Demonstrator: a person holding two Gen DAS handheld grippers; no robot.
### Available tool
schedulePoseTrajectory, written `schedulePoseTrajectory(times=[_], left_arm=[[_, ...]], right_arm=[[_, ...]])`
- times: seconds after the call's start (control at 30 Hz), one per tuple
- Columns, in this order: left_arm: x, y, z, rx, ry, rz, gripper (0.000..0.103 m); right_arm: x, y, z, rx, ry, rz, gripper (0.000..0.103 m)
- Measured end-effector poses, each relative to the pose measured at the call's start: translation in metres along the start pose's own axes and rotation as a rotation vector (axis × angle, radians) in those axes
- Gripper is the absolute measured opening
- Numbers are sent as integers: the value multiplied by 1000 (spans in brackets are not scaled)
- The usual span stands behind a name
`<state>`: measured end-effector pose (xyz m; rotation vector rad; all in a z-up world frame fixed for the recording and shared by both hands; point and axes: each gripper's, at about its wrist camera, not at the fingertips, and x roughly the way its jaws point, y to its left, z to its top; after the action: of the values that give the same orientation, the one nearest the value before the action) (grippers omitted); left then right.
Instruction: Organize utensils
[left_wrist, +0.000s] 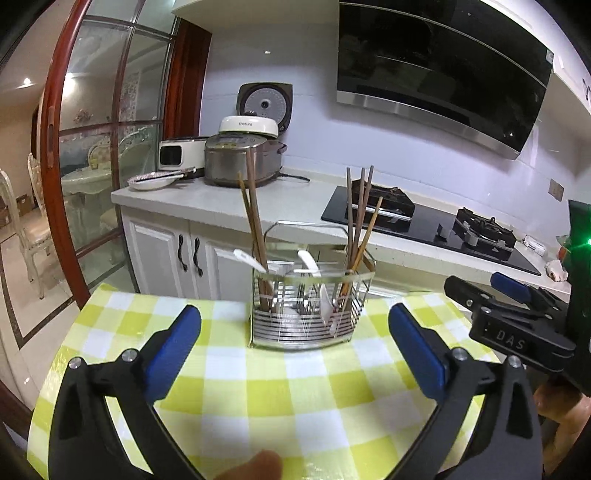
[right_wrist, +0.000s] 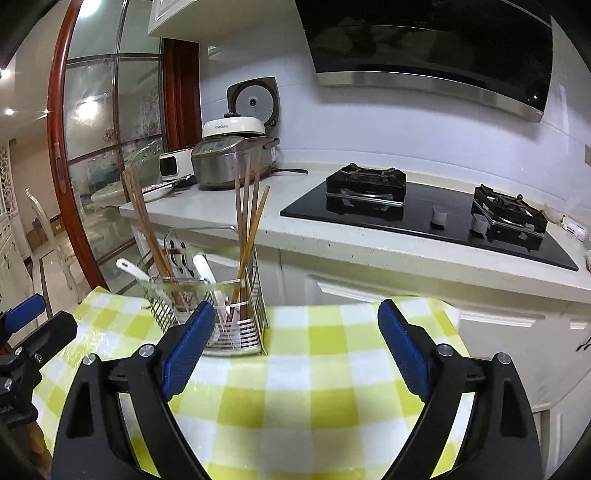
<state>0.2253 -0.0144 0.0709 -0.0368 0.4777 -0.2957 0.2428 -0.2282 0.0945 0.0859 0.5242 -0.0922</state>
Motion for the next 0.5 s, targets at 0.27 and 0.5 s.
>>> schedulePoseTrajectory(times=[0.27,0.5], left_arm=[[6,-3,-3,-10,35,-24,98],[8,-4,-1,-7,35,-25,98]], right_arm=[[-1,-2,-6,12,16,7,84],[0,-1,-8,11,22,5,84]])
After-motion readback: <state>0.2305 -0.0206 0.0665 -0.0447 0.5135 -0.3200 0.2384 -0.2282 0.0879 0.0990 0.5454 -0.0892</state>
